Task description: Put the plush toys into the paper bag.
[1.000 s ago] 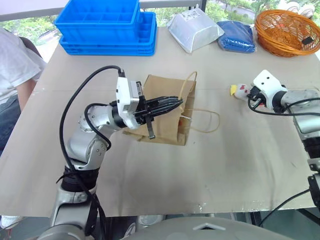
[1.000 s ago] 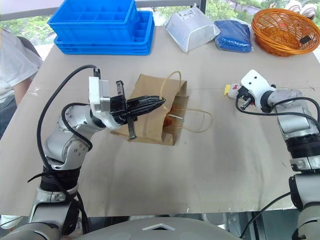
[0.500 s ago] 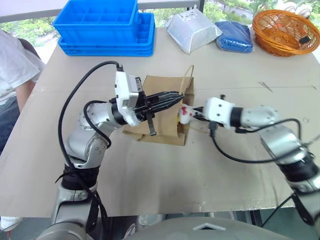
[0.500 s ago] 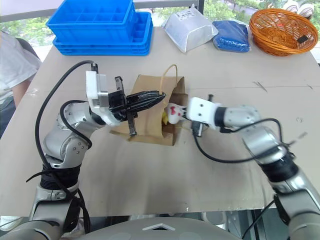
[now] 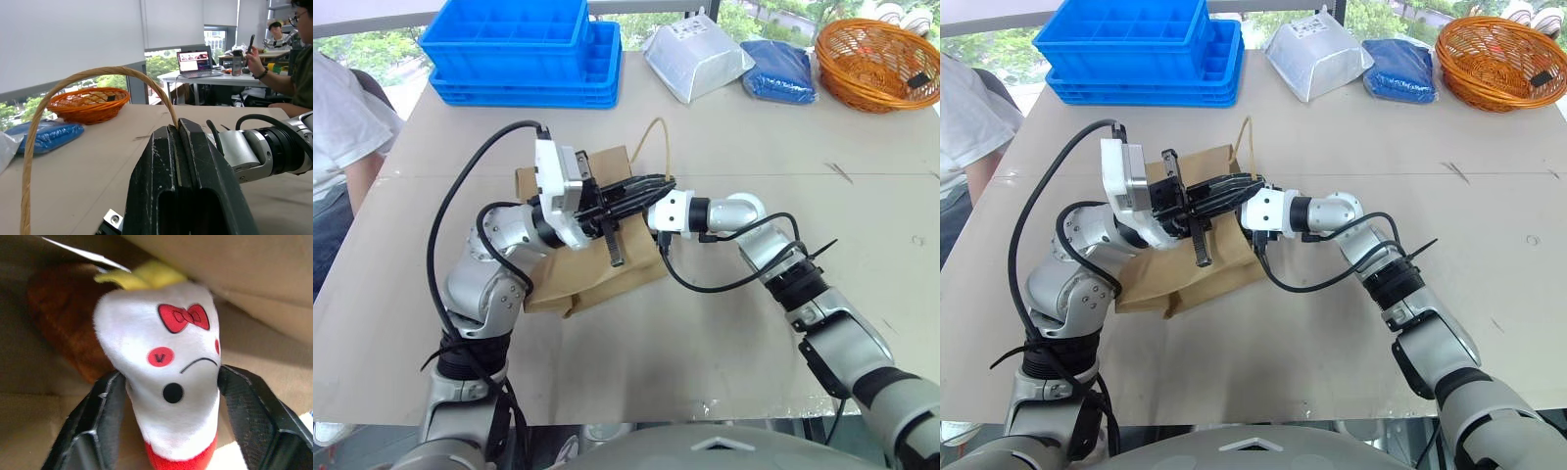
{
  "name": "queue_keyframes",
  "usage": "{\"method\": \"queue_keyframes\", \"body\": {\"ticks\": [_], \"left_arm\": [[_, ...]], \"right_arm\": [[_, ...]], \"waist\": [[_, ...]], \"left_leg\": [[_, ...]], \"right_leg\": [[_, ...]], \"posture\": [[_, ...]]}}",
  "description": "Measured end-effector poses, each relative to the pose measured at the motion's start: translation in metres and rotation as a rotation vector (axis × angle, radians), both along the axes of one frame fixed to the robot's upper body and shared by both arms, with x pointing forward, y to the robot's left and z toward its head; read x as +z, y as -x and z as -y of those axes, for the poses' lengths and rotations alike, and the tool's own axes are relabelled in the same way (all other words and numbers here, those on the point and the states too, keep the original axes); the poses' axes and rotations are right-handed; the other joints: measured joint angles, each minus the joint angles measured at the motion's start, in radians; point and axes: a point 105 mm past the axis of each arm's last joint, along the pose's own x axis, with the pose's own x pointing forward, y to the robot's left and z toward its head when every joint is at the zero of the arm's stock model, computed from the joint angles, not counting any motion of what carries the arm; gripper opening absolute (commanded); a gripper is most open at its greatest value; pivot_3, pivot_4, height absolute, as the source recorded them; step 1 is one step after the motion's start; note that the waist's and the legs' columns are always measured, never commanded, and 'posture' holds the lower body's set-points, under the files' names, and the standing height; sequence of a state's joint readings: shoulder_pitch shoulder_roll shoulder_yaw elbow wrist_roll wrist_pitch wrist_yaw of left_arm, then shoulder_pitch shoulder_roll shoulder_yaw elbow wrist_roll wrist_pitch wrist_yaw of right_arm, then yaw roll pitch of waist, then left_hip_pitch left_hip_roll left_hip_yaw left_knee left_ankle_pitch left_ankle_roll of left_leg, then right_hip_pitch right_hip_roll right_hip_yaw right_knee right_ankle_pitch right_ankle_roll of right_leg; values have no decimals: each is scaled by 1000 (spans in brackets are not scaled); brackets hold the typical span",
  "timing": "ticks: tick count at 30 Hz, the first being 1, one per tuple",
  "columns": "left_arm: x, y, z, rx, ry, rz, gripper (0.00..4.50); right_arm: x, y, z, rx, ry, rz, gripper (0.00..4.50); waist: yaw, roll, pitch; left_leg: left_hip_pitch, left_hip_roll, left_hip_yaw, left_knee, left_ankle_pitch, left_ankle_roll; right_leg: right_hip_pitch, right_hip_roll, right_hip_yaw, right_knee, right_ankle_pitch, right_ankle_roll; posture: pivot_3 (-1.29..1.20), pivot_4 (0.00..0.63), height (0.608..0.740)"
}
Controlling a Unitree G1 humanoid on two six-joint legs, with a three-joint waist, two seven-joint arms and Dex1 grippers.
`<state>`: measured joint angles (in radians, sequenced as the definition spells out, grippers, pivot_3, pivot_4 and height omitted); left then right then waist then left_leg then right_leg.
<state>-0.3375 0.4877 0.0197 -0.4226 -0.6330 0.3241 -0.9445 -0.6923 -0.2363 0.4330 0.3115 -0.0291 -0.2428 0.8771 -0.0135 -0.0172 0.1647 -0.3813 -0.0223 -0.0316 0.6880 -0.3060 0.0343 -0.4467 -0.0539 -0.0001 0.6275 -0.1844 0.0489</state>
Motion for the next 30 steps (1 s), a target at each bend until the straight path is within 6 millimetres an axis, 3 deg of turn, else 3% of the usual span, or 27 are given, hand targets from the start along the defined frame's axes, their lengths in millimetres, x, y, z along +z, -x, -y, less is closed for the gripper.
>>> {"method": "queue_keyframes", "body": {"ticks": [4, 9, 11, 17, 21, 26, 28, 30], "left_arm": [[-4, -1, -3, 16, -14, -19, 0], [-13, -1, -15, 41, -55, -42, 0], [-16, 0, -18, 42, -68, -47, 0], [-20, -1, -23, 38, -85, -63, 0], [-20, -3, -27, 39, -94, -63, 0], [-21, -1, -27, 15, -107, -63, 0], [-21, -1, -27, 12, -110, -59, 0], [-20, -1, -27, 13, -111, -54, 0]], "right_arm": [[-3, 11, 22, 2, 20, -24, 3456], [8, 18, 73, -115, 47, -82, 3456], [21, 23, 79, -132, 37, -86, 3456], [28, 26, 99, -219, 50, -163, 3456], [7, 8, 124, -437, 77, -375, 3456], [-21, -10, 122, -606, 47, -654, 3456], [-28, -11, 115, -615, 42, -761, 2916], [-31, -8, 110, -609, 46, -820, 2105]], "waist": [[0, 0, 0], [0, 1, 0], [-3, 1, 0], [3, 1, 0], [4, 0, 0], [-3, 0, 0], [0, 0, 0], [3, 0, 0]], "left_leg": [[0, 0, 0, 0, 0, -1], [1, 1, 2, 0, 0, -1], [2, 2, 3, 0, 0, -1], [1, 2, 3, 0, 0, 0], [1, 1, 3, 1, 0, 0], [2, 4, 4, 0, 0, -1], [1, 4, 4, 0, 0, 0], [1, 3, 3, 0, 0, 0]], "right_leg": [[0, 0, 0, 0, 0, 0], [0, 1, 1, 0, 0, 0], [0, 2, 2, 0, 0, 0], [1, 1, 1, 0, 0, 0], [1, 1, 1, 0, 0, 0], [0, 3, 3, 1, 0, -1], [0, 3, 2, 0, 1, -1], [0, 3, 2, 0, 1, -1]], "posture": [[0, 150, 740], [0, 150, 740], [0, 150, 740], [0, 150, 740], [0, 150, 740], [0, 150, 740], [0, 150, 740], [0, 150, 740]]}}
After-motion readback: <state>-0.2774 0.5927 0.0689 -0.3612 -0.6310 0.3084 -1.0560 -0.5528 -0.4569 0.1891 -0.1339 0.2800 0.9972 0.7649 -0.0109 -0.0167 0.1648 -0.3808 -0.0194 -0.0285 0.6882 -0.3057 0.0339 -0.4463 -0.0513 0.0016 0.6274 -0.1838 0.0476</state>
